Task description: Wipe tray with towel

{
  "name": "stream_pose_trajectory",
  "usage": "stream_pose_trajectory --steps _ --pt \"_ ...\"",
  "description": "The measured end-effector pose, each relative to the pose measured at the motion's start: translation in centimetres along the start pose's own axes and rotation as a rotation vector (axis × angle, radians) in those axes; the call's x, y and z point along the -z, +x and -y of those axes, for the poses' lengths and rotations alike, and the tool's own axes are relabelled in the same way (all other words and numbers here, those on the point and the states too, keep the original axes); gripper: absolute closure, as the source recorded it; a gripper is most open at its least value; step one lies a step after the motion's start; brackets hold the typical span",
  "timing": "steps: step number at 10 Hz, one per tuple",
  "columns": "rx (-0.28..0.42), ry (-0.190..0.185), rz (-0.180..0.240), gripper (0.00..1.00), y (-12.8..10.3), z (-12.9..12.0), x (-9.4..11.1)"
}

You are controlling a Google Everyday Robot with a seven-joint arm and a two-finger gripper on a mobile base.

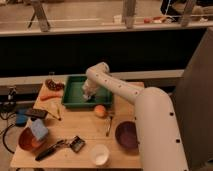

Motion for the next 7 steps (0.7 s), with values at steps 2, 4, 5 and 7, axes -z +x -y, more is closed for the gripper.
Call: stream_pose_trajectory --steps 2,4,5,7 --pt "0.013 -0.002 -0.001 1.0 -0.2 -0.1 0.0" --pt "-0.032 0.0 0.005 1.0 -0.2 -1.5 -0.4" --pt "-0.07 -0.002 0.002 1.0 0.0 -3.0 -0.2" --pt "-0.129 -0.009 -0.007 1.0 0.3 -5.8 0.4"
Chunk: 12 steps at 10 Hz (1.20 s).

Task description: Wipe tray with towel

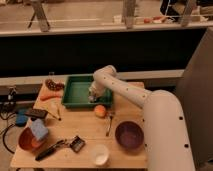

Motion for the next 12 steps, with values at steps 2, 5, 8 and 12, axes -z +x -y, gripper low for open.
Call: stream_pose_trajectory --steps 2,5,8,12 --pt "-0.071 -0.01 -0.023 1.0 0.9 -3.5 1.2" --pt "-0.145 -0.023 -0.056 1.0 2.1 -7.1 2.8" --pt "-0.139 -0.02 -0.056 1.0 2.7 -5.8 2.4" --pt "-0.015 -0.015 -0.014 1.0 1.6 1.3 0.1"
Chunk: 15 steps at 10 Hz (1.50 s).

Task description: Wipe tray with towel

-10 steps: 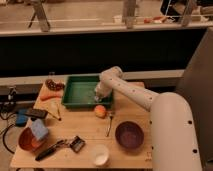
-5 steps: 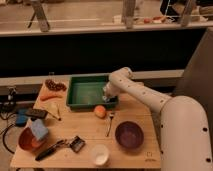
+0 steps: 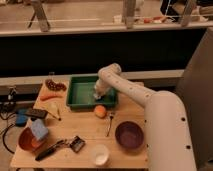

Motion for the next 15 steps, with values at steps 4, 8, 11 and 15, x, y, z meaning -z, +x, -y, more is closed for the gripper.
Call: stream_pose_trajectory --steps 4,8,11,15 --pt "0.159 0.032 0.051 1.0 -2.0 7.0 -0.8" --pt "0.214 0.008 0.099 1.0 -3.6 6.8 -1.8" --pt "0.209 -0.013 0.114 1.0 -5.6 4.8 -2.0" --pt "0.067 -0.044 0.073 1.0 -3.1 -1.8 -0.6"
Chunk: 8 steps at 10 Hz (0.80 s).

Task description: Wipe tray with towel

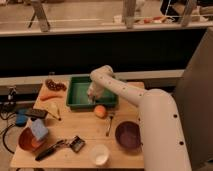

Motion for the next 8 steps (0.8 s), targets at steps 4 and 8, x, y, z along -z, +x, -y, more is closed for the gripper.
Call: stream_pose_trajectory --steps 4,8 --pt "-0.128 -0.038 -0.042 1.0 3.0 -6.4 1.5" --pt "-0.137 -0.028 -0.067 1.0 6.0 -4.5 1.4"
